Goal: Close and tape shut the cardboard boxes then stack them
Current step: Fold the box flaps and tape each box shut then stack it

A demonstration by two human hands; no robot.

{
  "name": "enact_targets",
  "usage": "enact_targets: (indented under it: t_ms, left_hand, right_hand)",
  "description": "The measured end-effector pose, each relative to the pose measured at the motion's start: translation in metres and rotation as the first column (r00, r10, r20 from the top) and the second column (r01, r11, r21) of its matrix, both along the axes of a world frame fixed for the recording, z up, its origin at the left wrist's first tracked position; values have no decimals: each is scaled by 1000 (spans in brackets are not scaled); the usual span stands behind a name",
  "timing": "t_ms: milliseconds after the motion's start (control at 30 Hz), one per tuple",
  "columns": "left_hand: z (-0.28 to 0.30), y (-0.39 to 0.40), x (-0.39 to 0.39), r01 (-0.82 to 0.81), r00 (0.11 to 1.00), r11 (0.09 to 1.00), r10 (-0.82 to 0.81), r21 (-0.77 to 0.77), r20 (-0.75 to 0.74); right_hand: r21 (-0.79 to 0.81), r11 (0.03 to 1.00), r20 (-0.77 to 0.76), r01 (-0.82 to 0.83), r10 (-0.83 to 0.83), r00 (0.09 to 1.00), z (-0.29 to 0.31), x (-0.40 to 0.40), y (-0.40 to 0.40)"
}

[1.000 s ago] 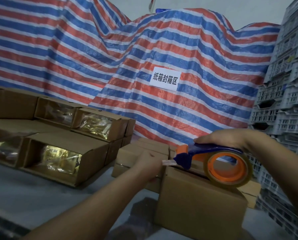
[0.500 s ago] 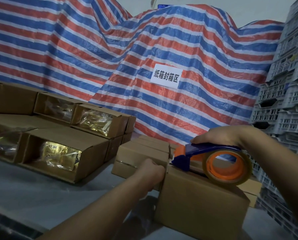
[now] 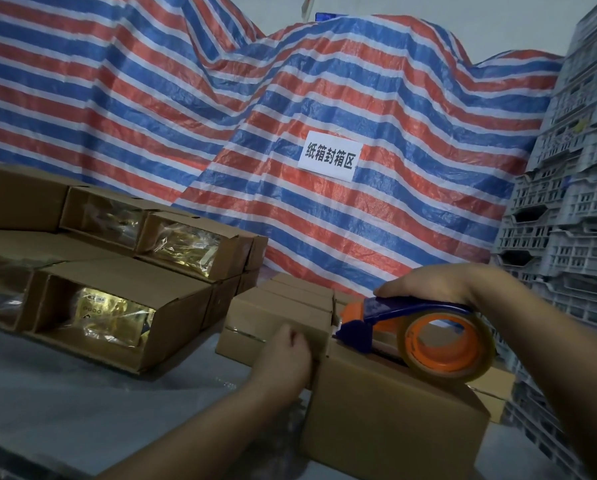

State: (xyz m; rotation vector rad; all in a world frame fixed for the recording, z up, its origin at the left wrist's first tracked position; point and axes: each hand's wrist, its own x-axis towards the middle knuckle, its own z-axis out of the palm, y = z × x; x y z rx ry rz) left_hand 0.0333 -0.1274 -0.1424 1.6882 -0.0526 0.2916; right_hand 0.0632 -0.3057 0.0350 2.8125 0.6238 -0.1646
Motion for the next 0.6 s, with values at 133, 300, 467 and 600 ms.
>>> enact_targets:
  t_ms: [133, 300, 467, 600]
  left_hand:
    - [15, -4, -22, 320, 933, 938, -336, 132, 130]
    - [18, -2, -24, 343, 920, 883, -385, 320, 77]
    - [15, 3, -19, 305, 914, 871, -381, 385, 139]
    - [15, 3, -22, 242, 918, 855, -355, 459, 177]
  right_hand:
    - [35, 999, -20, 17, -16, 1000, -1, 4, -2]
    - [23, 1000, -23, 0, 0, 1000, 3, 7, -2]
    - [395, 891, -204, 225, -154, 967, 2, 15, -2]
    - [344, 864, -290, 368, -275, 917, 8, 14, 1]
